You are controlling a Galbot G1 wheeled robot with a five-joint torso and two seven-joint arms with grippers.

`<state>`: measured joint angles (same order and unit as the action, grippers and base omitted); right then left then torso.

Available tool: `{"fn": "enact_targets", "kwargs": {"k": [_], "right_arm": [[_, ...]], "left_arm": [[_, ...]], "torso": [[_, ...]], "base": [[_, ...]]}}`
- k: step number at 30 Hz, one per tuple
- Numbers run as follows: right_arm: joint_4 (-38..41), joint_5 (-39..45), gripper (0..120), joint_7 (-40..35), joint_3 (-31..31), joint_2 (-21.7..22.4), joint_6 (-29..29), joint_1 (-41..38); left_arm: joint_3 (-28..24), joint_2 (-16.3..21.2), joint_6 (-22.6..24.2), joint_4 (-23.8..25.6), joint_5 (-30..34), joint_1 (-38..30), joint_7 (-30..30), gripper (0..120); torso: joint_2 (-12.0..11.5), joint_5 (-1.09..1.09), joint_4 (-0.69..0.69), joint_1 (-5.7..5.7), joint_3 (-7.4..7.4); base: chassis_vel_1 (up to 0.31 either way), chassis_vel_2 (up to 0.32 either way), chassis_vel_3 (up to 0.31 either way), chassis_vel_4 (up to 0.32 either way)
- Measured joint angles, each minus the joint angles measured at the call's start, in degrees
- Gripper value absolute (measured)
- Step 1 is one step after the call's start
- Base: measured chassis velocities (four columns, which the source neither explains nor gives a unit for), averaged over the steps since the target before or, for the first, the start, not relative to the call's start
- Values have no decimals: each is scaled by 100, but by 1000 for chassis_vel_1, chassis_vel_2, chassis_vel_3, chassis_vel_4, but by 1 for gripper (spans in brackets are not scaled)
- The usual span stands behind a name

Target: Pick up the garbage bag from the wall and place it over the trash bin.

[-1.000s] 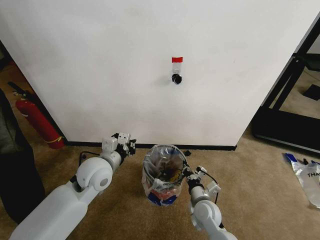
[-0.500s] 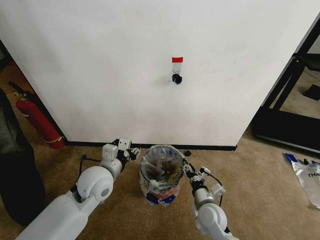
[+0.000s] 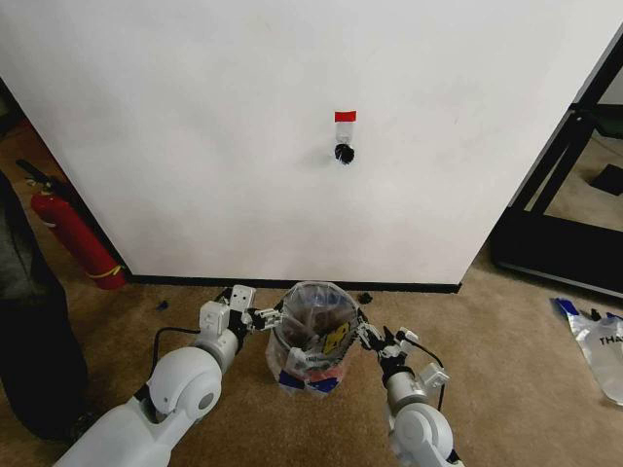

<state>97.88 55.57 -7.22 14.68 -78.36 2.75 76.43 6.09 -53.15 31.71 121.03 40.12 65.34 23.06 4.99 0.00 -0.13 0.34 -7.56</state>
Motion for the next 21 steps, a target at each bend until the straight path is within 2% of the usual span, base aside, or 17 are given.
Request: {"fn": "enact_targets", "kwargs": {"k": [5, 6, 8, 9, 14, 15, 16, 19, 21], "right_arm": [[-11, -160, 100, 487, 80, 58, 256, 77], [37, -309, 100, 587, 128, 68, 355, 132], [194, -893, 100, 732, 324, 48, 655, 289], [194, -893, 100, 732, 324, 48, 655, 289], [733, -2801, 100, 723, 1227, -231, 1468, 975], [843, -3063, 100, 694, 1361, -273, 1594, 1144], [843, -3063, 100, 694, 1361, -273, 1594, 1144], [1240, -3783, 100, 524, 1719, -432, 2087, 1813], [1494, -4056, 100, 471, 1915, -538, 2340, 2269]], "left_arm": [[33, -5, -164, 41, -22, 13, -1, 100], [52, -16, -352, 17, -69, 33, -44, 100], [142, -97, -1018, -173, -367, 129, -214, 100], [142, -97, -1018, -173, -367, 129, -214, 100], [658, -405, -2740, -586, -672, 615, -609, 100], [787, -469, -3100, -662, -822, 734, -732, 100], [787, -469, -3100, -662, -822, 734, -732, 100], [1220, -742, -4229, -878, -1486, 1159, -1100, 100], [1466, -909, -4729, -885, -1661, 1479, -1230, 100]], "torso": [[0, 0, 0, 0, 0], [0, 1, 0, 0, 0], [0, 0, -1, 0, 0], [0, 0, -1, 0, 0], [0, -1, -1, 0, 0], [0, 1, -1, 0, 0], [0, 1, -1, 0, 0], [0, -1, 0, 0, 1], [0, -2, -2, 0, 1]], "base": [[0, 0, 0, 0], [0, 0, 0, 0], [0, 0, 0, 0], [0, 0, 0, 0], [0, 0, 0, 0], [0, 0, 0, 0], [0, 0, 0, 0], [0, 0, 0, 0], [0, 0, 0, 0]]}}
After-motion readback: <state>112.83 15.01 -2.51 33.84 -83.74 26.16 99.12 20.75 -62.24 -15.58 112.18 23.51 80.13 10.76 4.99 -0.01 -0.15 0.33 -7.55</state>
